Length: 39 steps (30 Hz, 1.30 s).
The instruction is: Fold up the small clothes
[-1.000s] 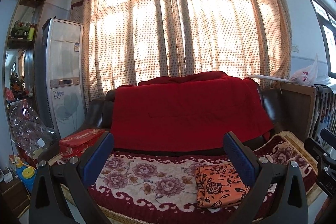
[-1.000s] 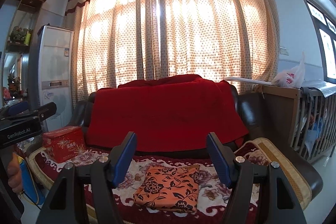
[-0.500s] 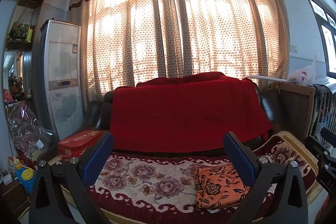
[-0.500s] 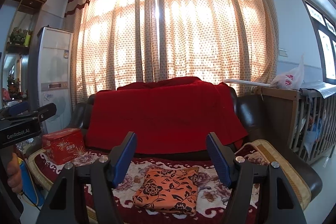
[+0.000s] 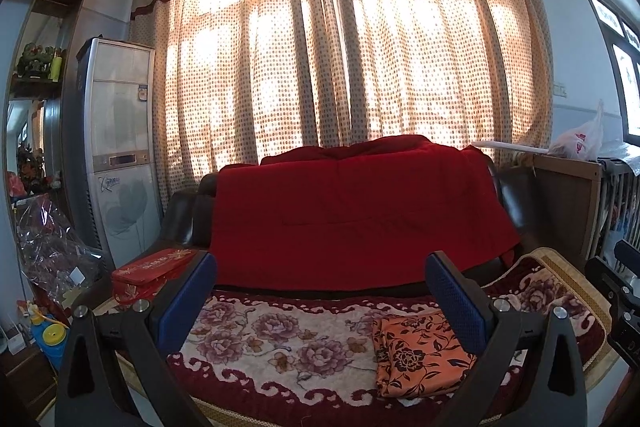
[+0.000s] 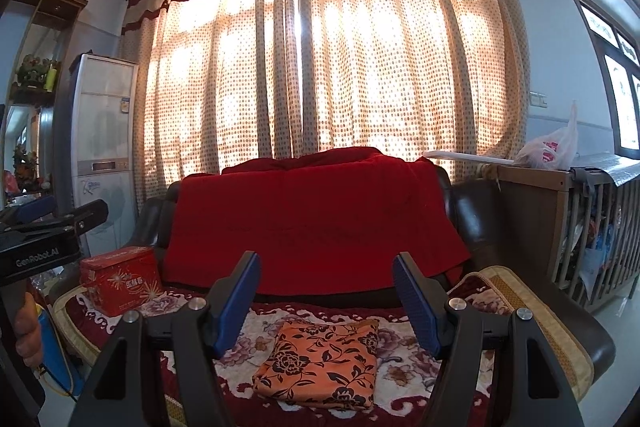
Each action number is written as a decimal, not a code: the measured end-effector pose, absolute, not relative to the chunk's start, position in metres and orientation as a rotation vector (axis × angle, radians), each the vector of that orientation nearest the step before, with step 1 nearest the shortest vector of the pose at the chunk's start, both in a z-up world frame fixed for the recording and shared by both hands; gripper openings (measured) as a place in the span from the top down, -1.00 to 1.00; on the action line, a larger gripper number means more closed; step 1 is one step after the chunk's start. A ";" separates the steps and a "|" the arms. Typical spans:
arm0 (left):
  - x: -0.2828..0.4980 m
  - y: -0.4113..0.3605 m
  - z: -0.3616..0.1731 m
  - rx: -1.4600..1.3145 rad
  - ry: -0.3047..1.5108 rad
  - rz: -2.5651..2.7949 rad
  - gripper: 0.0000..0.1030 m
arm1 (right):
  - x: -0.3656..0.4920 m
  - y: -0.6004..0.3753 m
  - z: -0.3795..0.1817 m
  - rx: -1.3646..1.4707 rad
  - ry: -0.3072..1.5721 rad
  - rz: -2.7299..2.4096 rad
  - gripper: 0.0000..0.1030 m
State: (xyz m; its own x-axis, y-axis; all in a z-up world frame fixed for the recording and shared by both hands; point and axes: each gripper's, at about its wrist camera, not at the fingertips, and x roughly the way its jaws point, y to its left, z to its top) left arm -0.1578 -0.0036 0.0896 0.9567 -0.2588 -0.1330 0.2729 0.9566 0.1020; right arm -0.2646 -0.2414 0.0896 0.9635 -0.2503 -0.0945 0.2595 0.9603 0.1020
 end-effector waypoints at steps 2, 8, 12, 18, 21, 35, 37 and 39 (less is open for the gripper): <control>-0.155 -0.004 0.089 0.116 0.124 -0.270 -1.00 | -0.263 -0.241 0.088 0.109 0.084 -0.257 -0.39; -0.148 -0.009 0.085 0.121 0.133 -0.272 -1.00 | -0.257 -0.244 0.084 0.109 0.097 -0.263 -0.39; -0.138 -0.014 0.081 0.129 0.147 -0.276 -1.00 | -0.247 -0.248 0.080 0.113 0.114 -0.259 -0.39; -0.115 -0.020 0.076 0.122 0.169 -0.281 -1.00 | -0.221 -0.246 0.077 0.074 0.137 -0.253 -0.39; -0.101 -0.024 0.073 0.122 0.181 -0.280 -1.00 | -0.203 -0.248 0.074 0.067 0.154 -0.250 -0.39; -0.052 -0.037 0.061 0.125 0.228 -0.269 -1.00 | -0.150 -0.252 0.060 0.071 0.220 -0.252 -0.39; -0.047 -0.038 0.059 0.126 0.237 -0.266 -1.00 | -0.144 -0.254 0.058 0.074 0.230 -0.252 -0.40; -0.042 -0.038 0.058 0.124 0.242 -0.266 -1.00 | -0.140 -0.254 0.057 0.076 0.234 -0.249 -0.39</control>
